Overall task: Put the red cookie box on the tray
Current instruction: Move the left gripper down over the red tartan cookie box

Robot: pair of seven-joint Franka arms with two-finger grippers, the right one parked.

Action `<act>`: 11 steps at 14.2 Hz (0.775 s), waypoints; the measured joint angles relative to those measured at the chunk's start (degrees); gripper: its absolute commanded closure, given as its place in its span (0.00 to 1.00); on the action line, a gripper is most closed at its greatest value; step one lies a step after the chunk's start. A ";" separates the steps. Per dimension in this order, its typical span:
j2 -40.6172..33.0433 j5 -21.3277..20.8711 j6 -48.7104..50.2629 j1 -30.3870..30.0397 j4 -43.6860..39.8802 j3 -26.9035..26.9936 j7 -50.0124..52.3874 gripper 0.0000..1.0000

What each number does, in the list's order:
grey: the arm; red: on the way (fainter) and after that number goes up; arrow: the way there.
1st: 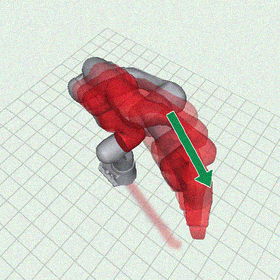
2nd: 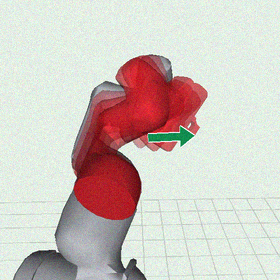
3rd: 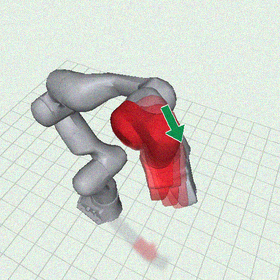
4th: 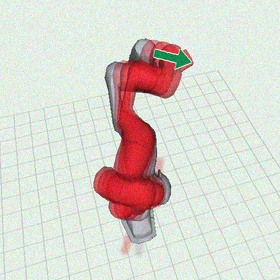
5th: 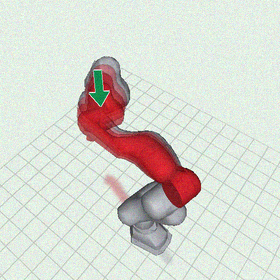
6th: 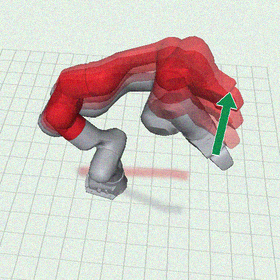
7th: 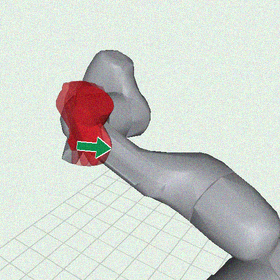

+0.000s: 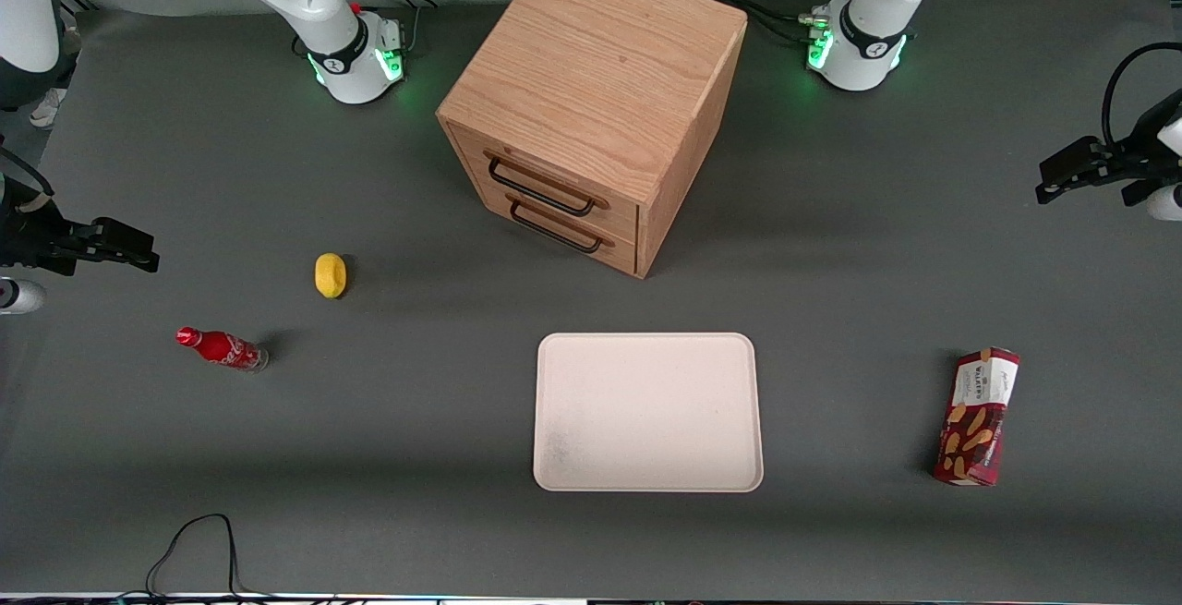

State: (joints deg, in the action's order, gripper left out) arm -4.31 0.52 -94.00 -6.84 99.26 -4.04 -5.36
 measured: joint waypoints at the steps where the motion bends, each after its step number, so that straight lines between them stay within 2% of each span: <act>1: 0.03 0.00 -0.08 0.00 0.32 0.00 0.00 0.00; 7: 1.85 -0.82 -4.90 0.00 3.41 0.09 -0.03 0.00; 11: 10.19 -1.96 -15.72 0.00 3.06 0.16 -0.44 0.00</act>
State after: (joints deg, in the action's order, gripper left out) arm 5.88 -1.45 -109.73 -6.84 102.32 -3.88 -5.80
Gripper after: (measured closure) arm 0.000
